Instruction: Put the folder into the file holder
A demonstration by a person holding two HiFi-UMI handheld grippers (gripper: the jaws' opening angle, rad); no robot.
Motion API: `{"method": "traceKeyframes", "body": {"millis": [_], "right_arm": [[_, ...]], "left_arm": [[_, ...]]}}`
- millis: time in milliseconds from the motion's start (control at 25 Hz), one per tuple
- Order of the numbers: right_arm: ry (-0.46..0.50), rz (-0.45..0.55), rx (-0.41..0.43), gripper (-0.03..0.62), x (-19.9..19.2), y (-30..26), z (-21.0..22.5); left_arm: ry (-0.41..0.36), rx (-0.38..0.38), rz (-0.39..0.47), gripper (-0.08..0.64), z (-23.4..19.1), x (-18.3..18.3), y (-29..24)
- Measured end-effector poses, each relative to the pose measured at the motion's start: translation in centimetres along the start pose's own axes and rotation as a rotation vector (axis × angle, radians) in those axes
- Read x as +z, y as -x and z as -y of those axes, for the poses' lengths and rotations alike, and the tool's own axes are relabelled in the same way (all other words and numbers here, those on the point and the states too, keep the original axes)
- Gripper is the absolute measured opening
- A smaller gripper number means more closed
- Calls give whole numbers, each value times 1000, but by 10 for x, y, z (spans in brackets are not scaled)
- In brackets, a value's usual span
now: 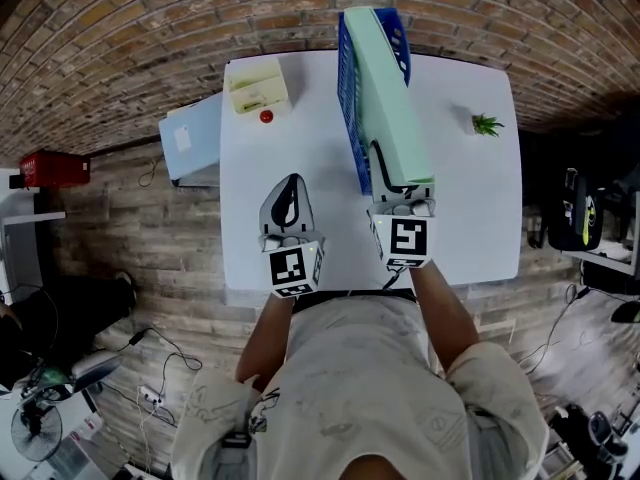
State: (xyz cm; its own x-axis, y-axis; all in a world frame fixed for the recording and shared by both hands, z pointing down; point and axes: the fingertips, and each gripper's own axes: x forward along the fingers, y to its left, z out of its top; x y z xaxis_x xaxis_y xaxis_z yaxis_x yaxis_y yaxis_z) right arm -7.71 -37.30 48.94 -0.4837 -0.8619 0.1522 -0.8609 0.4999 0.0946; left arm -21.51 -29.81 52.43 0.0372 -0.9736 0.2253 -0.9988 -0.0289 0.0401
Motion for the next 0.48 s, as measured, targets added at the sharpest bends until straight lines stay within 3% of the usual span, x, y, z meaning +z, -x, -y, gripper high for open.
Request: {"method": "traceKeyframes", "body": {"millis": [480], "right_arm": [[11, 8, -8, 161, 0, 0, 1]], "left_arm": [[-5, -2, 16, 14, -3, 6, 2]]}}
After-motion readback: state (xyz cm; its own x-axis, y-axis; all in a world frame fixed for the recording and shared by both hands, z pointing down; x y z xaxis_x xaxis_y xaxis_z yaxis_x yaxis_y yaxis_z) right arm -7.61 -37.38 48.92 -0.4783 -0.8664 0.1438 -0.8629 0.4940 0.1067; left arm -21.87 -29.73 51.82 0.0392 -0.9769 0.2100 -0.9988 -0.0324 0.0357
